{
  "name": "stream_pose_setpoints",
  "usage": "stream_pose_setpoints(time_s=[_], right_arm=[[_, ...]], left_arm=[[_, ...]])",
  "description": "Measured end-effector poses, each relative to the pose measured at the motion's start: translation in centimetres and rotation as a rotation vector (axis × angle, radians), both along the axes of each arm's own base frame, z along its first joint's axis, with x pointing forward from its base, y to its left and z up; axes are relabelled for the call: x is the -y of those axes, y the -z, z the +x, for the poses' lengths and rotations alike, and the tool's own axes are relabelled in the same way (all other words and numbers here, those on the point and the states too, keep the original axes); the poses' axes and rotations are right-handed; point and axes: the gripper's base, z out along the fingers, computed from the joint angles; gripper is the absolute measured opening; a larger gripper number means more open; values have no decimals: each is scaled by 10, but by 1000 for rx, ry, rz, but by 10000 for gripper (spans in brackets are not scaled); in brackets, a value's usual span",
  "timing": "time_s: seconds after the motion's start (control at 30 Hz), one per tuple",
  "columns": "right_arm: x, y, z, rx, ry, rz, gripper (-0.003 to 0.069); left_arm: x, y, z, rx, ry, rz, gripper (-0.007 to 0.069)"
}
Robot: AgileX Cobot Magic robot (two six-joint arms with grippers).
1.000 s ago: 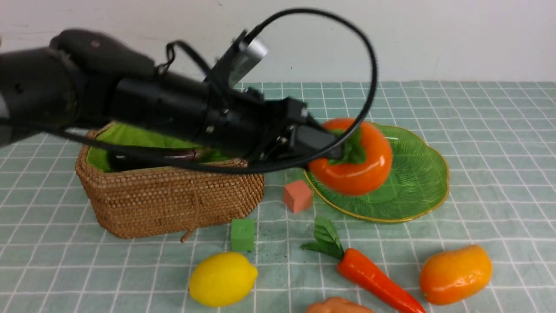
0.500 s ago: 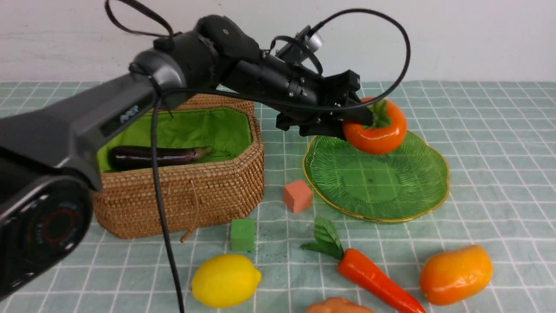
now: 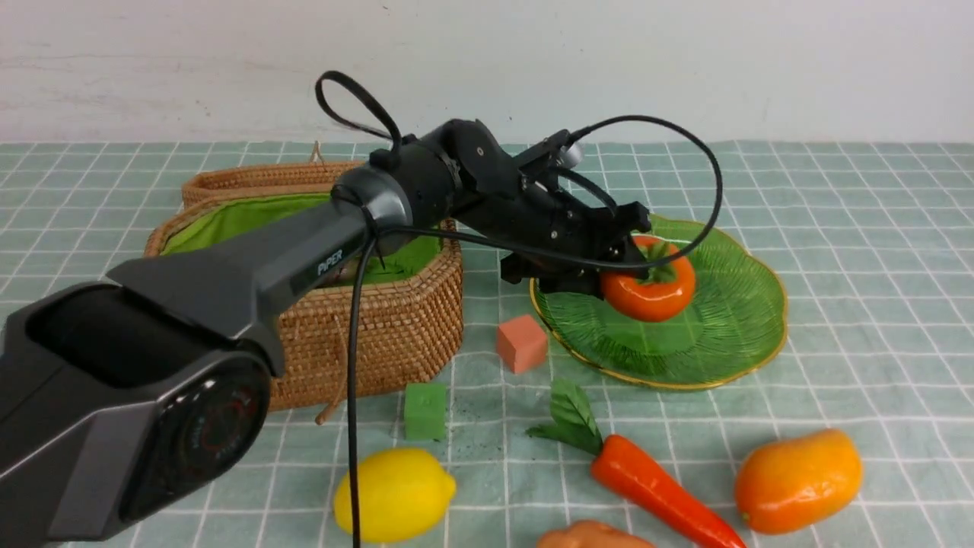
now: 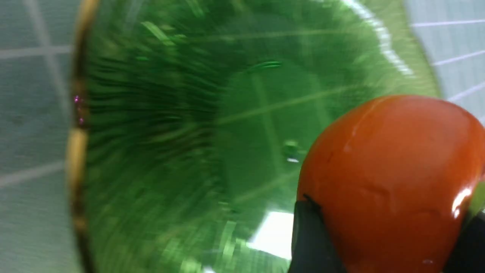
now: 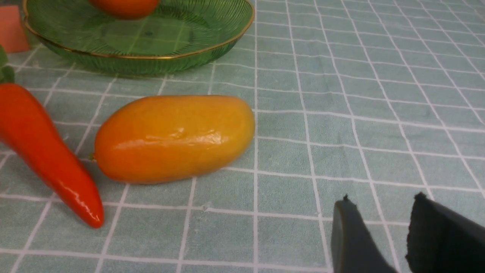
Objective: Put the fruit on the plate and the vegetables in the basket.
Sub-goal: Grab a tomato with your left arm and place it on the plate on the right.
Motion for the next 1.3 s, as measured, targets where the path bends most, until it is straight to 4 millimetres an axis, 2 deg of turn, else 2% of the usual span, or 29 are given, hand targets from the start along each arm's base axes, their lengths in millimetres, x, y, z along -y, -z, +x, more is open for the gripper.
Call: stream_pose_setpoints(time_s=[0.37,0.53,0.63,0.77,0.83,1.0,1.1,1.3], right_arm=[[0,0,0,0,0,0,240],[0,0,0,0,0,0,240],[0,0,0,0,0,0,240],[0,0,0,0,0,0,240],[0,0,0,0,0,0,240],[0,0,0,0,0,0,240],[0,0,0,0,0,0,240],[0,0,0,0,0,0,240]], left_arm=[[12,3,-4,49,-23,49,402],[13,4,-6,50,-9,62,505],[12,5,-7,56,14,84,601],[11,2,-9,53,39,110,633],[9,-5,-12,60,63,127,632],[3,-36,-22,120,149,191,598],[-10,-75,-41,184,284,304,566],[-32,-128,-70,244,444,384,556]])
